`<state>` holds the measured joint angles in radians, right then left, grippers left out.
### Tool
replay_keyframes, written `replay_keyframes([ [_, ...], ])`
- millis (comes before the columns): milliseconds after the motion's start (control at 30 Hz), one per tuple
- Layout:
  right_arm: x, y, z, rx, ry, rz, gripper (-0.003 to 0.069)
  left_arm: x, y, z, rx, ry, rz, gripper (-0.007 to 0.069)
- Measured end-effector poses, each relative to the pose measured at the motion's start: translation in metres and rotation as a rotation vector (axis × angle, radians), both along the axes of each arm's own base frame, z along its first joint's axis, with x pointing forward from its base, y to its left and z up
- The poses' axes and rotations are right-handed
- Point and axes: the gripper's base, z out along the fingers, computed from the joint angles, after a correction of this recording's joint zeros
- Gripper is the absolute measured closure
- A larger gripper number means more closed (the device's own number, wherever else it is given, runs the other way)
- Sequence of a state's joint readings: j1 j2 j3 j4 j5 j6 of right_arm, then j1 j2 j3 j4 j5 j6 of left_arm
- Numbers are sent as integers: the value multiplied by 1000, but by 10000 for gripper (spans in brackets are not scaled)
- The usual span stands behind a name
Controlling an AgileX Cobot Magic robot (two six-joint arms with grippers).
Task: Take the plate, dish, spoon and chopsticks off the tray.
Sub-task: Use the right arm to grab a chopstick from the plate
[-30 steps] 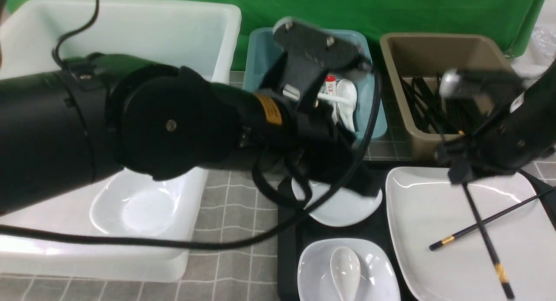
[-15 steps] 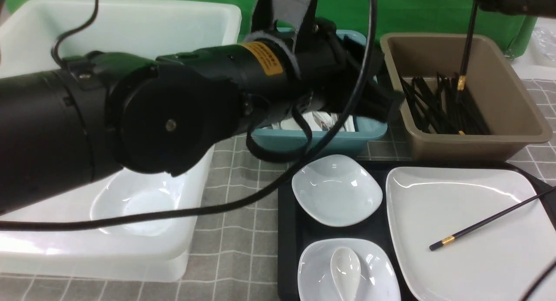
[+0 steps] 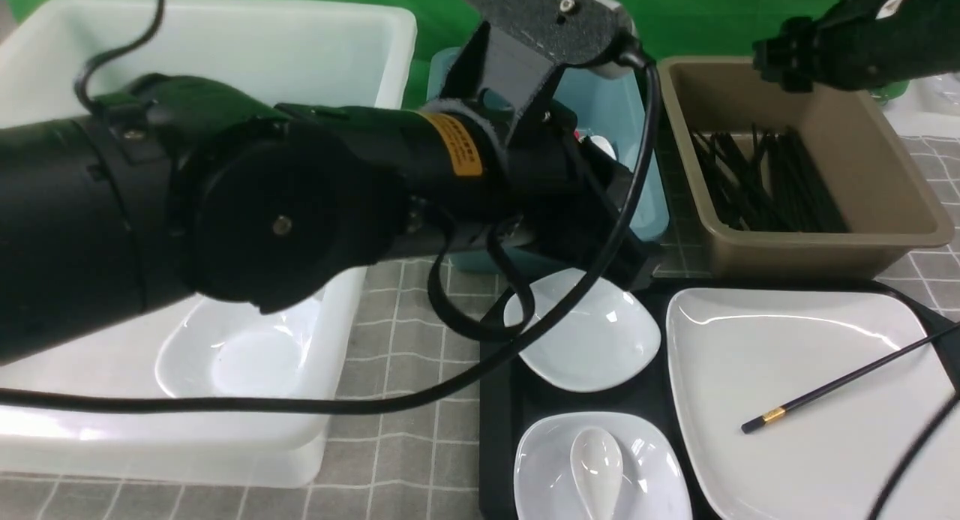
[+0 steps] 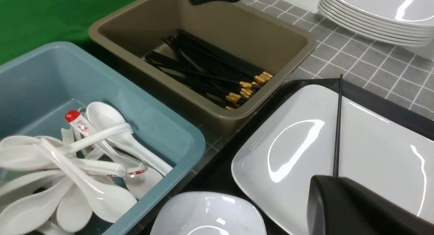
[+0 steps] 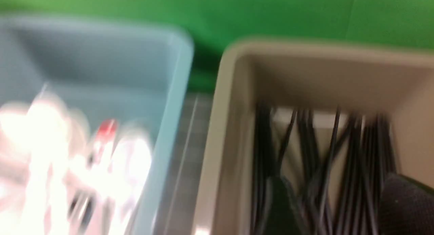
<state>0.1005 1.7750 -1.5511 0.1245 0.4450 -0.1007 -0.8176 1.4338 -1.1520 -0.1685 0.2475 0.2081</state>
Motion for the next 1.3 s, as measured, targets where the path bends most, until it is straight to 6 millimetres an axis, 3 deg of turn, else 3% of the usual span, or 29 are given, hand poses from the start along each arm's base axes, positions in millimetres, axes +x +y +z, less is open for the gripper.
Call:
replay_keyframes([
  [100,-38,-1,17,-18,209,38,357,-3,3,4,3,5,-3,624],
  [133,-57,-2,17,-34,350,61,419,-4,4,4,13,15,-6,624],
  [167,-62,-2,16,-37,382,66,442,-5,4,3,20,22,-8,624],
  [233,-74,-4,6,-54,492,83,480,-6,5,1,39,41,-13,624],
  [267,-82,-5,-11,-68,574,90,487,-8,6,-1,64,67,-19,624],
  [333,-90,-6,-39,-81,663,89,444,-11,8,-6,110,112,-30,624],
  [400,-101,-8,-68,-85,748,82,354,-13,9,-11,159,155,-41,624],
  [500,-107,-10,-88,-85,778,45,240,-15,11,-14,194,177,-48,624],
  [567,-108,-14,-102,-83,752,-44,112,-17,13,-16,222,195,-53,624],
  [667,-104,-22,-107,-64,712,-137,57,-17,13,-17,226,203,-55,624],
  [900,-88,-50,-120,62,650,-392,58,-19,12,-16,201,231,-54,624],
  [1167,-80,-51,-124,131,594,-481,67,-19,11,-16,199,233,-54,624],
  [1300,-81,-51,-132,125,646,-495,68,-19,11,-16,199,233,-54,624],
])
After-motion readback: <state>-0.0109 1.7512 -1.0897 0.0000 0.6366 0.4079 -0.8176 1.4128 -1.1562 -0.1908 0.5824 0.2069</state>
